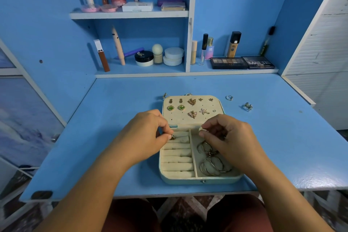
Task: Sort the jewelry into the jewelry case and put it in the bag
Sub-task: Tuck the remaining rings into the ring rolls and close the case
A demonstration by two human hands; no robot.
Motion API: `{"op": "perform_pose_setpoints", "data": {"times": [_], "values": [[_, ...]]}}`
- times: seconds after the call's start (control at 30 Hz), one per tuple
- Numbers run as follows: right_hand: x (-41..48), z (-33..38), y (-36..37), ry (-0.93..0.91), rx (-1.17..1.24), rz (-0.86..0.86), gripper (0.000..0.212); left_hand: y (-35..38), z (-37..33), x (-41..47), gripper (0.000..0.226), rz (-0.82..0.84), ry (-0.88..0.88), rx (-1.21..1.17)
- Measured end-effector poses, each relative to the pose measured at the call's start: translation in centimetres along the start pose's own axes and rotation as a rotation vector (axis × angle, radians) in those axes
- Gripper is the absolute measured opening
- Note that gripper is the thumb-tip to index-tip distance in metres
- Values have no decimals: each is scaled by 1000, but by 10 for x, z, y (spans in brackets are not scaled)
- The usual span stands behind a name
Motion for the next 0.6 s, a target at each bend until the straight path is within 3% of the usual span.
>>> {"op": "perform_pose_setpoints", "data": {"times": [0.23, 0.37, 0.5, 0.6], "values": [[0, 1, 0, 3, 1, 10, 14, 4, -2, 5, 9, 123, -19, 17], [0, 1, 1, 11, -3, 20, 13, 2, -1, 0, 10, 16, -19, 3], [2, 5, 5, 23, -15, 100, 13, 1, 16, -18, 13, -133, 71, -239], [7, 18, 11, -10, -55, 173, 13, 8, 33, -32, 31, -161, 62, -179]]}}
Point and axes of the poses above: each hand's wrist, its own x-axis towards the middle knuckle, its own y-axis out of the palm, z = x × y, the point moved 10 cm from there along x, towards the middle knuckle, and after that the axes turned 15 degrees about z, right-handed, at the moved point
